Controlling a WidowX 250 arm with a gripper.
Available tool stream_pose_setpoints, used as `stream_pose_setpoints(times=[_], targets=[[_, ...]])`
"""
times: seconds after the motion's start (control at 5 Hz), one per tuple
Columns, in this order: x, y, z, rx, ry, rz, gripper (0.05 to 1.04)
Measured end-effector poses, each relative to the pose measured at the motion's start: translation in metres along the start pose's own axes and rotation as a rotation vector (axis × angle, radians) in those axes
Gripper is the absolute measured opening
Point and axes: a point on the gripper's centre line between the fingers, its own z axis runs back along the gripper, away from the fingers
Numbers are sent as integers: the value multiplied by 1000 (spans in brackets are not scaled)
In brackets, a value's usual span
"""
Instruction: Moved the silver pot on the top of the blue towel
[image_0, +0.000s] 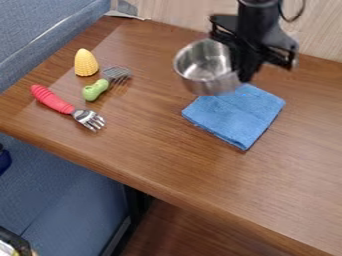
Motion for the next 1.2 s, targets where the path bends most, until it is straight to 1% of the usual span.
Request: stream_pose_setpoints(times=[0.2,0.4,0.6,0.8,1.0,1.2], targets=[[-5,-16,-15,1,1,-46,78],[-8,-23,-28,13,11,-64,78],[-11,-27,-41,24,30,-76,78],[-15,-28,-47,41,51,-81,108],[-17,-24,-46,70,66,-60,287],[-17,-23,-46,78,66,-50,570]])
